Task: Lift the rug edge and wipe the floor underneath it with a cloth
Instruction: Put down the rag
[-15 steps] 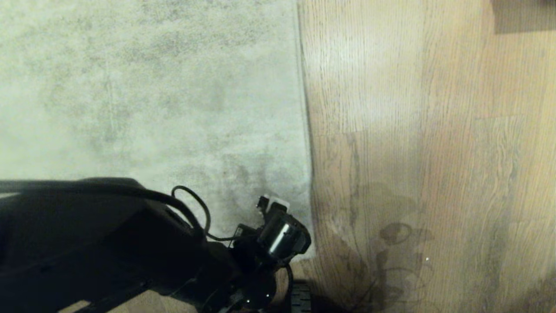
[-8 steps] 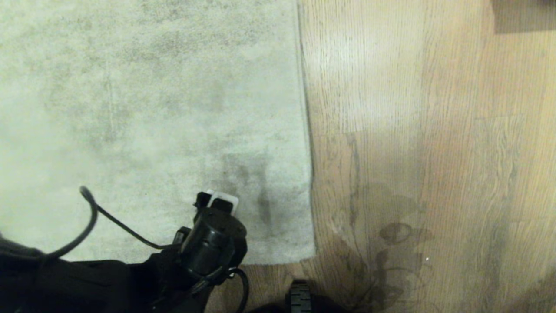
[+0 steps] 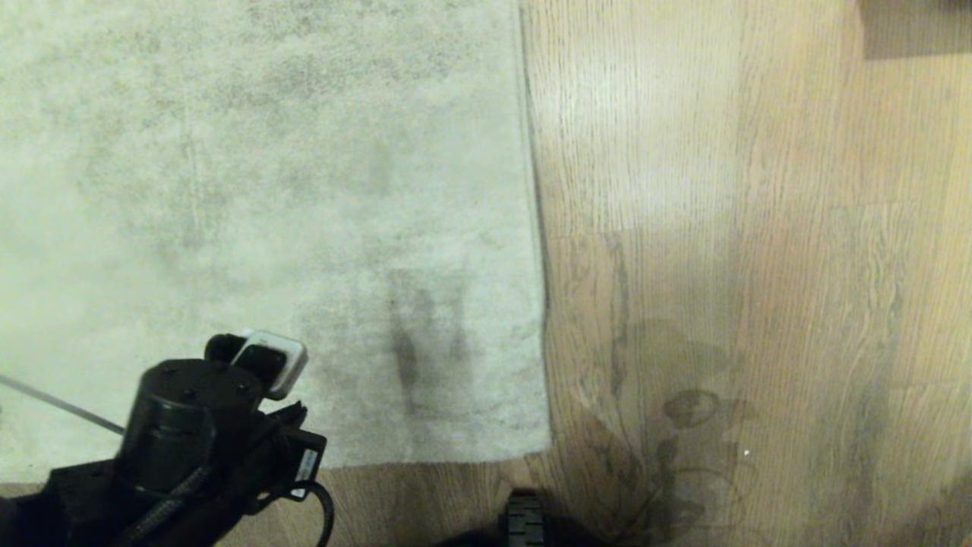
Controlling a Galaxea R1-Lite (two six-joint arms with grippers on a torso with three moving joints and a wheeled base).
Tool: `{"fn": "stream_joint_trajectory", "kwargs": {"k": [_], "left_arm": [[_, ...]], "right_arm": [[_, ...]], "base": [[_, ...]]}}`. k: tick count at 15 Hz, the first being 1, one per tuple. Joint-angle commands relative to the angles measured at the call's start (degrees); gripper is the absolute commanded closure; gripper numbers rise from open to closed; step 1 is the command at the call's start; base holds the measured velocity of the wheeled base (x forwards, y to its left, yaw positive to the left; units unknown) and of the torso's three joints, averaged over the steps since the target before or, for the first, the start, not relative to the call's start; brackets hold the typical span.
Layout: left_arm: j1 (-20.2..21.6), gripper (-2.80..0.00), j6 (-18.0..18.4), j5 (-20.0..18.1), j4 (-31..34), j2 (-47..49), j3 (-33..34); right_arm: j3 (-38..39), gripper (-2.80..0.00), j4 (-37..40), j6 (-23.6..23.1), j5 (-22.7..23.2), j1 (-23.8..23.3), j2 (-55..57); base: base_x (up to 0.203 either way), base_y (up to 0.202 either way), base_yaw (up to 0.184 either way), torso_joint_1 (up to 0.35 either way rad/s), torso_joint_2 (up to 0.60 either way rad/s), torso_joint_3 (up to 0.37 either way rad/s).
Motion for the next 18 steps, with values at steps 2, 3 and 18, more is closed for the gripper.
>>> {"fn": "stream_joint_trajectory", "kwargs": {"k": [2,3,18], "left_arm": [[11.1,0.0,6.3,-9.2,-0.2,-7.2,1.6],[15.0,0.0,8.7,-13.0,-0.1,-8.4,2.2],[36.7,0.0,13.5,-34.3,0.9,-38.6,20.2]], "right_arm": [[0.0,0.0,0.0,0.0,0.0,0.0,0.1],[0.0,0.0,0.0,0.0,0.0,0.0,0.1],[0.0,0.0,0.0,0.0,0.0,0.0,0.1]], "base": [[0.0,0.0,0.0,0.0,0.0,0.0],[0.0,0.0,0.0,0.0,0.0,0.0],[0.0,0.0,0.0,0.0,0.0,0.0]]}}
